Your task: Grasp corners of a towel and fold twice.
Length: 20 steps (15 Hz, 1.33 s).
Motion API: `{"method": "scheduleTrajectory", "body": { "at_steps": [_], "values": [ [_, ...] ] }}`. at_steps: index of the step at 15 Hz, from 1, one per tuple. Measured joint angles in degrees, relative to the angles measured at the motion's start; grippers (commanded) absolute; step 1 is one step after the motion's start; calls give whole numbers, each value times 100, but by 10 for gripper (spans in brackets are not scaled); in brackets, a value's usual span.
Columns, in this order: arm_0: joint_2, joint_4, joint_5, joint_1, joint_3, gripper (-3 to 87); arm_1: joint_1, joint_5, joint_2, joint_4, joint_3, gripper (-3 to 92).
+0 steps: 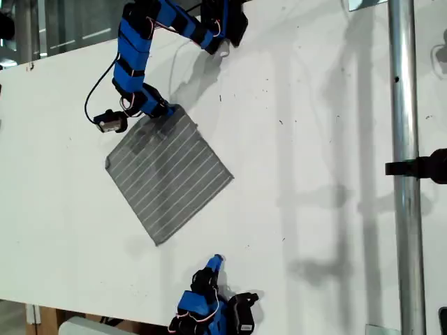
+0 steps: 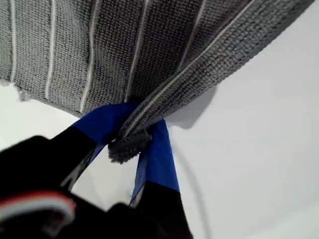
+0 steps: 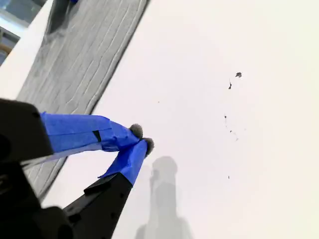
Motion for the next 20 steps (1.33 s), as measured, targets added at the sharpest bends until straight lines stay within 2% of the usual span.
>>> {"method": "scheduleTrajectory", "body": {
  "at_steps": [4,7,9,12,17,18,20],
  "values": [
    [-1072,-290,-220,35,-1090,-30,-9,0,0,0,0,-2],
    [-3727,-738,-18,62,-2821,-30,-9,0,0,-44,0,-2],
    [-5625,-791,237,62,-4201,-29,-9,-9,0,-44,0,-2],
    [-8174,-448,905,-79,-6469,-29,-9,-9,0,-88,26,-2],
    [-11742,1028,1951,-264,-10758,-10,-9,-9,53,-185,123,-2],
    [-12305,1204,2057,-272,-11575,61,-9,-9,53,-185,123,-2],
    [-12735,1327,2312,-272,-12234,272,-9,-9,53,-185,123,-2]
  ]
}}
